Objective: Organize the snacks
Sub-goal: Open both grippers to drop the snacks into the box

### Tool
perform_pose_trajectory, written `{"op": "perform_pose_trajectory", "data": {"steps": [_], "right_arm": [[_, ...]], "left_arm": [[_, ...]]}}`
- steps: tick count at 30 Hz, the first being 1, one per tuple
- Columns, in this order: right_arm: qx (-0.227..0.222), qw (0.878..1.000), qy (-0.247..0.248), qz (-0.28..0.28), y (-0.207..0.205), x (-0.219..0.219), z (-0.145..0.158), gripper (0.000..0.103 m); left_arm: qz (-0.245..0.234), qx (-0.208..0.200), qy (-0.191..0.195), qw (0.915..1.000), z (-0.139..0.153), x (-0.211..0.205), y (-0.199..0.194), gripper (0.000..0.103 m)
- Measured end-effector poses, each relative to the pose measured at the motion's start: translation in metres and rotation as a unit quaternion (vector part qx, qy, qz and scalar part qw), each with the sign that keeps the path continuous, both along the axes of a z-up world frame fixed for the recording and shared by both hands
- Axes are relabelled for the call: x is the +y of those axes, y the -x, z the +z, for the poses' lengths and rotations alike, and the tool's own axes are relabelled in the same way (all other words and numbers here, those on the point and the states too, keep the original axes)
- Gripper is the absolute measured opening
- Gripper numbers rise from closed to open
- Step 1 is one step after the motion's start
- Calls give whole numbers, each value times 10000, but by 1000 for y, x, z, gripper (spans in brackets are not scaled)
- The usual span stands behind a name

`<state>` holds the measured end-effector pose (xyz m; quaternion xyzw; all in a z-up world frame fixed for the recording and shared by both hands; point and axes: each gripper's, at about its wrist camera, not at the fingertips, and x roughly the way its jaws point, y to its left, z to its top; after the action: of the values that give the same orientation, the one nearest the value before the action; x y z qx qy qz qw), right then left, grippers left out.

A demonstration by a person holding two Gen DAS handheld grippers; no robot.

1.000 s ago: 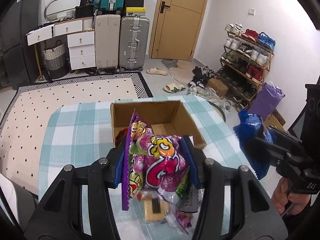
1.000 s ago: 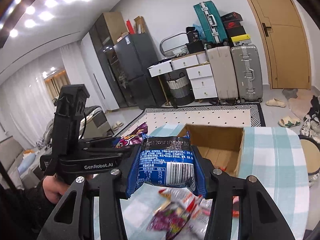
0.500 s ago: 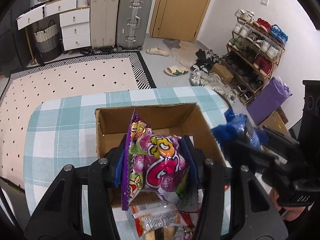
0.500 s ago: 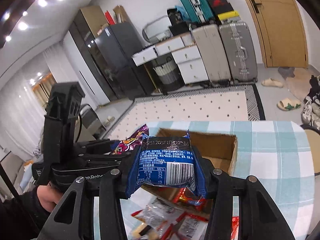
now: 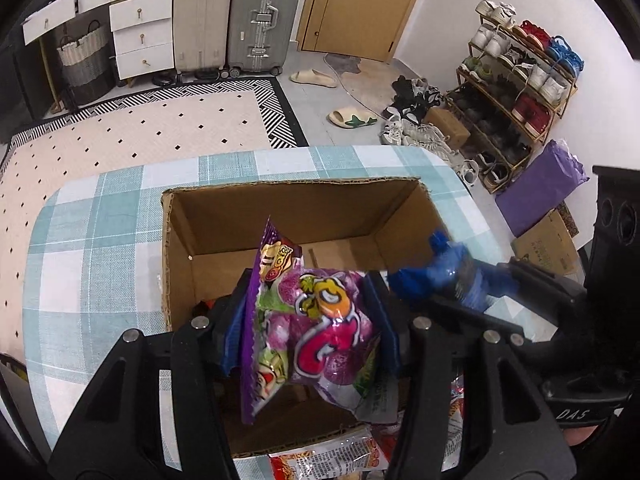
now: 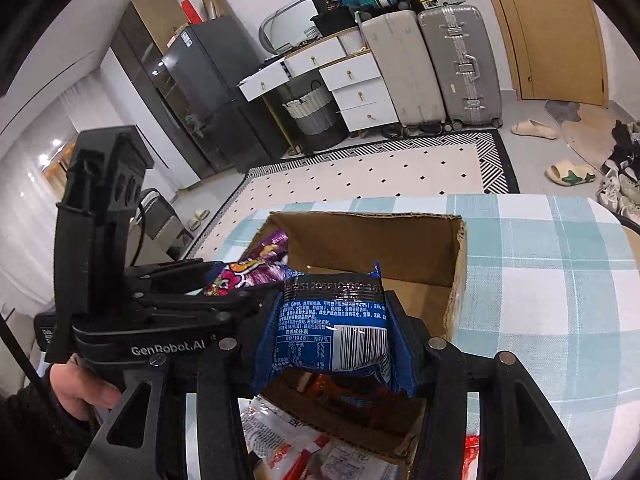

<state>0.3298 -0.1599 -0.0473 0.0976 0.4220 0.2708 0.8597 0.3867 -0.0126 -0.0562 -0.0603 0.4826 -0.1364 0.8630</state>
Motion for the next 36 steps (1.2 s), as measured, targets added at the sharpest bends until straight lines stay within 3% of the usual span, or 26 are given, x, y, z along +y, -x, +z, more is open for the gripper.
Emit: {"op": "perform_pose_trajectory", "data": {"steps": [3, 10, 17, 21, 28, 32, 34, 36], "right_arm": [[-38, 9999, 75, -60, 0, -5, -2, 63], [-259, 9996, -101, -80, 15, -15, 16, 72], [-725, 9972, -115, -114, 56, -21, 45, 78], [-1034, 9944, -80, -180, 89, -27, 60, 79], [-1466, 9884, -103, -388, 148, -40, 69, 79], [-1703, 9843, -119, -440, 184, -44, 72, 88], [-1902, 9805, -119, -480, 206, -46, 72, 90], [-2059, 9773, -64, -492, 223, -47, 72, 93]], "left_arm": [[107, -23, -69, 9999, -1, 5, 8, 70], [188, -315, 91, 9993, 20, 17, 31, 80], [303, -1007, -370, 9938, 57, 8, 86, 81], [283, -1287, -640, 9892, 73, 0, 119, 82], [274, -1519, -557, 9864, 91, -9, 180, 88], [353, -1680, -557, 9836, 95, -11, 214, 92], [409, -1792, -534, 9815, 94, -10, 231, 103], [513, -1933, -594, 9780, 94, -9, 248, 103]]}}
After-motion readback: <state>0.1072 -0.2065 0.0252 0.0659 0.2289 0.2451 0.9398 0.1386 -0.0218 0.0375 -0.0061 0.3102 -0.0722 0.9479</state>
